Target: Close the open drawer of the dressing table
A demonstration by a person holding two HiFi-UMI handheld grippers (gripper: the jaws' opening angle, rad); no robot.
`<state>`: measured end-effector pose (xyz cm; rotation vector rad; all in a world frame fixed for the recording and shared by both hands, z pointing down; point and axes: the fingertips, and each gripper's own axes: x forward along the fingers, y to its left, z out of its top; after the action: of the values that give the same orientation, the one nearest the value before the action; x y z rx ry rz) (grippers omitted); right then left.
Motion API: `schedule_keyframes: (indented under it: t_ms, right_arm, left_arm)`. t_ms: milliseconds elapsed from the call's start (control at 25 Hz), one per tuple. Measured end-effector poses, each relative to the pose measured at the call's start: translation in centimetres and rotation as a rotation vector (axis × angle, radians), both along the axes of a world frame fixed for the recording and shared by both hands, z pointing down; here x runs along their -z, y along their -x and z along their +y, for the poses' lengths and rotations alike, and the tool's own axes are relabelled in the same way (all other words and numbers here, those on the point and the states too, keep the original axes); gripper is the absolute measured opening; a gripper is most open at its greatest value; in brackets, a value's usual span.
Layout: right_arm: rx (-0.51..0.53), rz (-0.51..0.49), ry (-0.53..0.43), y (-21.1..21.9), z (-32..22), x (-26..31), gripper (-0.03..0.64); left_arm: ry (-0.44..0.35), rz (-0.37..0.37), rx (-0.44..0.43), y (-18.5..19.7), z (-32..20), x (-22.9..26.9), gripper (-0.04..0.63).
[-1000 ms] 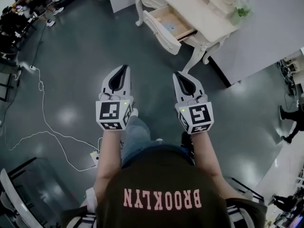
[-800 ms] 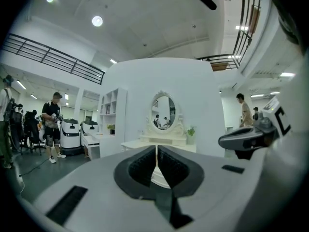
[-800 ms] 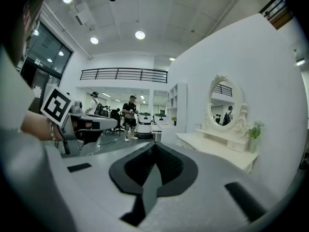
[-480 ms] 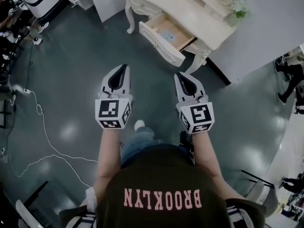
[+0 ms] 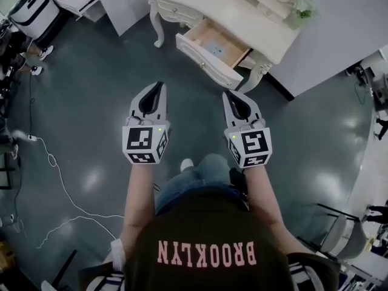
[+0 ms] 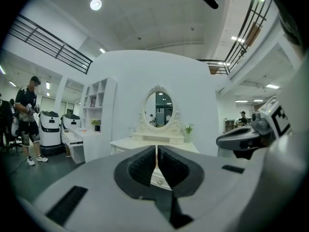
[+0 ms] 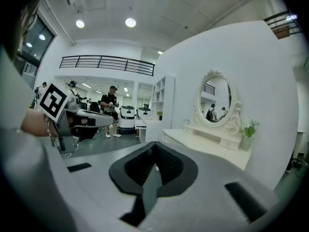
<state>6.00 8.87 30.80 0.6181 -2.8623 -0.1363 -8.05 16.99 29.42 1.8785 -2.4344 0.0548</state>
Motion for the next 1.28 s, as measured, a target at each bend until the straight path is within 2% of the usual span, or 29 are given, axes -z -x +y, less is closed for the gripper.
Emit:
schedule_keyframes:
  t_ms: [240, 360, 640, 880, 1280]
  right_arm:
    - [-0.052, 0.028, 0.028, 1.0, -1.5, -1.6, -0.003]
    - [-0.080, 0.031, 0.047, 1.2, -2.8, -2.5, -0.003]
    - [-0.126, 0.015, 0.095, 4.2, -6.0, -4.0, -0.003]
    - [-0.178, -0.003, 0.146, 7.1, -8.8, -5.6, -0.002]
    - [-0.311, -0.002, 0.206, 9.6, -15.6, -6.9, -0.003]
  left_arm:
    - [0.037, 0.026, -0.033, 1.0, -1.8, -2.0, 0.011]
    - [0.051, 0.016, -0.047, 1.4, -2.7, -2.6, 0.011]
    - [0.071, 0.008, -0.035, 5.4, -4.4, -3.3, 0.011]
    - [0.116, -0.006, -0.095, 8.0, -8.0, -4.5, 0.011]
    - [0.160, -0.012, -0.247, 10.9, -17.7, -5.2, 0.011]
